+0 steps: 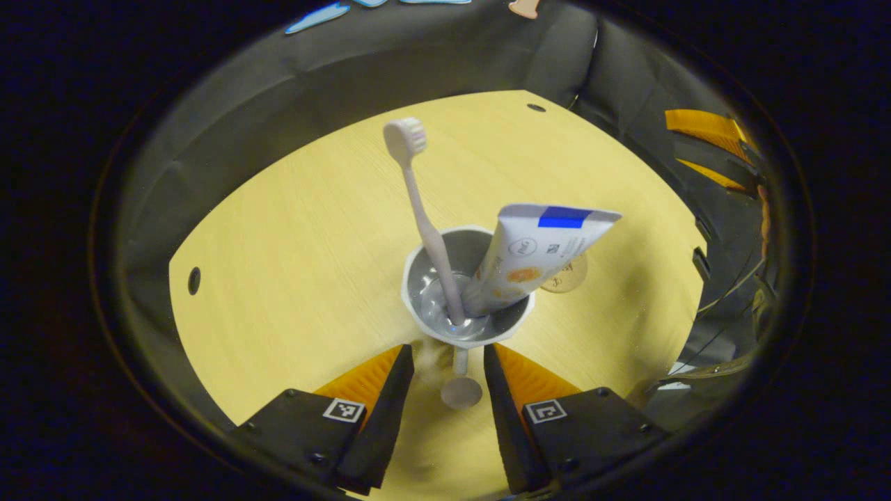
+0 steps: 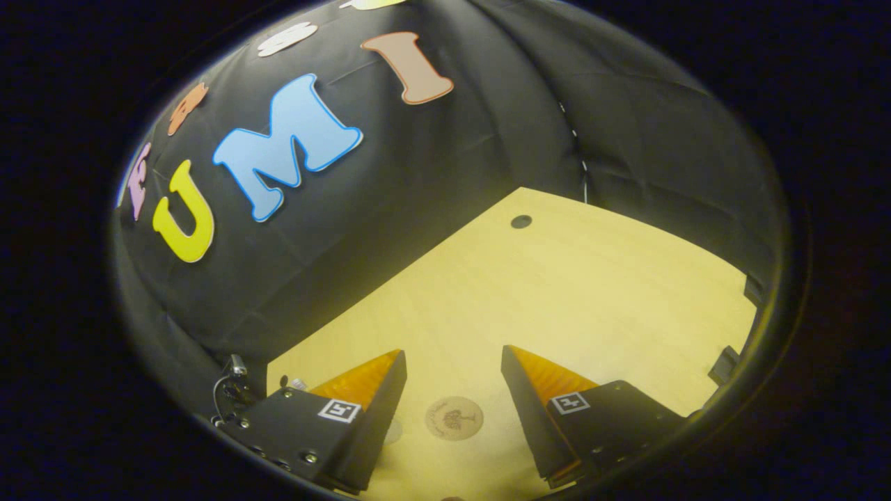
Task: Put the toothbrush and toothpaste on the desktop into the cup, then pick up the cup and place it on the coaster on the desktop.
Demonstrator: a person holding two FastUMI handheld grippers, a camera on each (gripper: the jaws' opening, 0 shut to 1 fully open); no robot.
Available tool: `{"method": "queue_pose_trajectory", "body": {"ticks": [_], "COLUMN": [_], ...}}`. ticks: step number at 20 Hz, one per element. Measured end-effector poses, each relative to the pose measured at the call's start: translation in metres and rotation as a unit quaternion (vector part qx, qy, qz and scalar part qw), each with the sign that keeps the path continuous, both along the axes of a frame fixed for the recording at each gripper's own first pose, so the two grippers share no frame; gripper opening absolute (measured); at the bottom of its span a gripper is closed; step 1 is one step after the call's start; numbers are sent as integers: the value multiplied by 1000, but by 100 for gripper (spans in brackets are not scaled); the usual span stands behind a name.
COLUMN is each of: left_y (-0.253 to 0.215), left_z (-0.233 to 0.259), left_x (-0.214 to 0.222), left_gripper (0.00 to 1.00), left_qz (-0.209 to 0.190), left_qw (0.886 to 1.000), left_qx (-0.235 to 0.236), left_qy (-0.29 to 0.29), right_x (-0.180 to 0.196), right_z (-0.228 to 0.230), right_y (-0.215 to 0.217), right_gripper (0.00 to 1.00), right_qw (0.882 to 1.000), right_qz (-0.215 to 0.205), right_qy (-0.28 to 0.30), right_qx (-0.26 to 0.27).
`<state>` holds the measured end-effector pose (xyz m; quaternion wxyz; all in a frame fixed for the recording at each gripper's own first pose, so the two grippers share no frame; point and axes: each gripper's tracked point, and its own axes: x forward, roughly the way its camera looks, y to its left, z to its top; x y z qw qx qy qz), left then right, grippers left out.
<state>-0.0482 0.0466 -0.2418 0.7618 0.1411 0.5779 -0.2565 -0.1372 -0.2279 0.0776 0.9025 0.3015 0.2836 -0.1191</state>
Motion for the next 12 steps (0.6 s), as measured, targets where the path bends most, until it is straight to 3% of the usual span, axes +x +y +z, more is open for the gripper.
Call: {"method": "queue_pose_trajectory", "body": {"ticks": [4, 5, 6, 8, 9, 12], "left_y": [-2, -2, -3, -5, -5, -5], "left_z": [-15, -18, -22, -24, -20, -19], "left_x": [-2, -2, -3, -6, -5, -3], "left_gripper": [67, 55, 58, 38, 43, 33], "left_qz": [-8, -5, -2, 4, 1, 1], "left_qw": [999, 999, 999, 999, 999, 999], "left_qx": [23, 25, 24, 31, 33, 30], "left_qy": [24, 30, 36, 38, 34, 22], "right_x": [-14, -19, -24, -35, -39, -45], "right_z": [-11, -15, -18, -26, -30, -36], "right_y": [-25, -28, -33, -40, -42, -45], "right_gripper": [84, 84, 84, 84, 84, 84], "right_qw": [1000, 999, 999, 999, 999, 998], "right_qz": [-21, -23, -26, -30, -31, -34], "right_qy": [17, 22, 25, 36, 40, 50], "right_qx": [-2, -1, 0, 0, 0, 9]}}
